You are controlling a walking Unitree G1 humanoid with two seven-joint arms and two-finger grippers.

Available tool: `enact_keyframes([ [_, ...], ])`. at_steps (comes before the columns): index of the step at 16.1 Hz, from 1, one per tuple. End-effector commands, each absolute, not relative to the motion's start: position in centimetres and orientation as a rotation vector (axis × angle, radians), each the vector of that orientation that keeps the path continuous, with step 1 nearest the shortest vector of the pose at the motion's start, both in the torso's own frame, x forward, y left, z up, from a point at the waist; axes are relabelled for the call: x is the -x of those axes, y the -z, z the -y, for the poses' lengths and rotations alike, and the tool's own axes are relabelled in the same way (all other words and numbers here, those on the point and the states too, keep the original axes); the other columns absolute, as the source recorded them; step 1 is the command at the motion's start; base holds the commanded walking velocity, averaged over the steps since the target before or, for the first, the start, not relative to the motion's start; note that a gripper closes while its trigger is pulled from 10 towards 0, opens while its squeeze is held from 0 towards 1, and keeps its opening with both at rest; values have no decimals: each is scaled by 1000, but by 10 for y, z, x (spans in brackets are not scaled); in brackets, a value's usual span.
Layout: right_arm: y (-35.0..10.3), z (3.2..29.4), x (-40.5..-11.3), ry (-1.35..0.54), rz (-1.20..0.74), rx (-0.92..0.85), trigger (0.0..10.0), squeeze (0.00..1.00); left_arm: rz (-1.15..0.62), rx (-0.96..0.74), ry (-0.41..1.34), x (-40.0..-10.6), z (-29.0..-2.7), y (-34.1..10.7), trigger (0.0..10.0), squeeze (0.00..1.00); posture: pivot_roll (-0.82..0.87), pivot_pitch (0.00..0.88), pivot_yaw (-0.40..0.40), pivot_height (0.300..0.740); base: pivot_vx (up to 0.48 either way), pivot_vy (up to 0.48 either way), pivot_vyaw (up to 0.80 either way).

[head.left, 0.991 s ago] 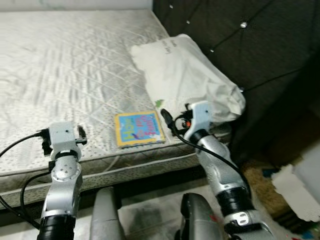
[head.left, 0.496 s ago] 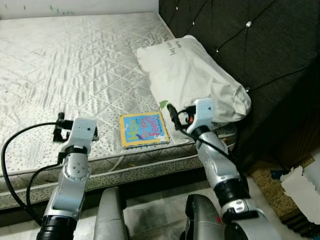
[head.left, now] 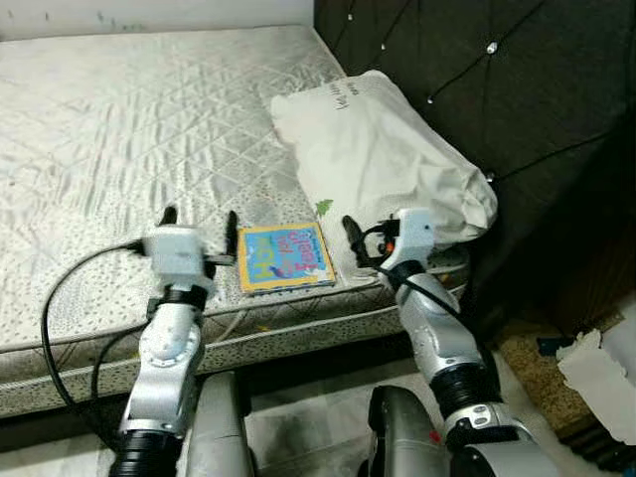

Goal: Clean up the room

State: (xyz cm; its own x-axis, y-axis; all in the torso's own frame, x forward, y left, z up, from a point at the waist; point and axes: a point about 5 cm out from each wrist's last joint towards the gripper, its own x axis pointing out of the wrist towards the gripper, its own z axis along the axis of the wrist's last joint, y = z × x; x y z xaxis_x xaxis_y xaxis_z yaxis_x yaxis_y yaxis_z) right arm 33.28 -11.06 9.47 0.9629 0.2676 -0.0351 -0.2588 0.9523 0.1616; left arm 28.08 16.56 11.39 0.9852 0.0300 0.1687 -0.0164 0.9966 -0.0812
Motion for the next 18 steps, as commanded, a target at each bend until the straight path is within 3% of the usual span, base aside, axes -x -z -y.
enact_keyframes([
  [1, -96, 114, -333, -263, -57, -171, 10000, 0, 115, 188, -70, -281, -179, -103, 10000, 0, -18, 0, -45, 593, 0, 0, 0],
  [6, -93, 120, -332, -234, -45, -141, 10000, 0, 111, 69, -140, -281, -185, -93, 10000, 0, -31, 0, -37, 593, 0, 0, 0],
  [8, -102, 124, -335, -201, -3, -152, 10000, 0, 92, 103, -131, -281, -185, -89, 10000, 0, -32, 0, -35, 593, 0, 0, 0],
  [18, -116, 113, -342, -227, 40, -177, 10000, 0, 105, 185, -36, -286, -173, -95, 10000, 0, -42, 0, -26, 705, 0, 0, 0],
])
